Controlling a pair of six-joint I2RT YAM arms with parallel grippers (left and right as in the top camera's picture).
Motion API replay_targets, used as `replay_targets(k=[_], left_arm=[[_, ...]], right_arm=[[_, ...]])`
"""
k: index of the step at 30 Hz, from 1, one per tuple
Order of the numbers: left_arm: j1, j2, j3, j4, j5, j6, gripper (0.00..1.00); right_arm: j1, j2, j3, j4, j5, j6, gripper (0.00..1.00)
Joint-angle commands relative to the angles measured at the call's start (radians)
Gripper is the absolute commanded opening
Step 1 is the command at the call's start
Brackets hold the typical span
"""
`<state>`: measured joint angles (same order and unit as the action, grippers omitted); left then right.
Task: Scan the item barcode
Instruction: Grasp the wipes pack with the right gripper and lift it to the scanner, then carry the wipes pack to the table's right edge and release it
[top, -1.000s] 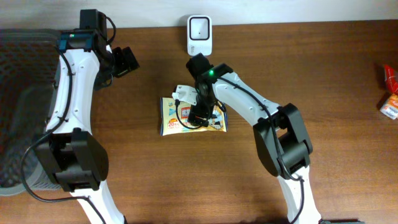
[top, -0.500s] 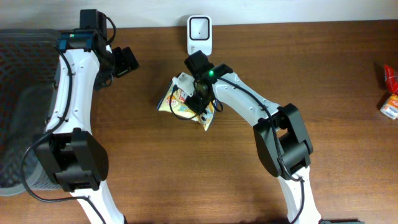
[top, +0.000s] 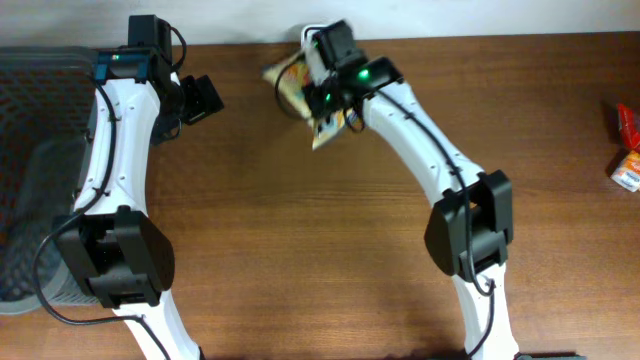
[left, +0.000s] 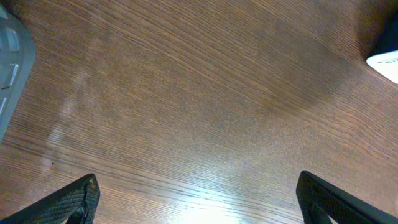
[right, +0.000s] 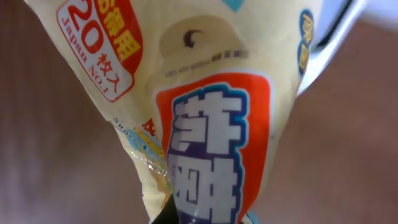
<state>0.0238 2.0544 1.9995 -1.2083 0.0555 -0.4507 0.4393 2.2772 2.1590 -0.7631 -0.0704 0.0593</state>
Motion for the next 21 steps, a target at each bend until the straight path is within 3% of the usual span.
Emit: replay_targets(k=[1, 11, 21], left_arm=[[0.003, 0.010, 0.016, 0.000, 0.008, -0.008, 0.99], [0.003, 0.010, 0.016, 0.000, 0.008, -0.008, 0.99], [0.003, 0.010, 0.016, 0.000, 0.008, -0.008, 0.99]], right_arm=[[-0.031, -0.042, 0.030, 0.125, 0.020, 0.101, 0.04], [-0.037, 0.069, 0.027, 0.609, 0.050, 0.110, 0.04], [-0.042, 0.154, 0.027, 0.709, 0.092, 0.111, 0.04]])
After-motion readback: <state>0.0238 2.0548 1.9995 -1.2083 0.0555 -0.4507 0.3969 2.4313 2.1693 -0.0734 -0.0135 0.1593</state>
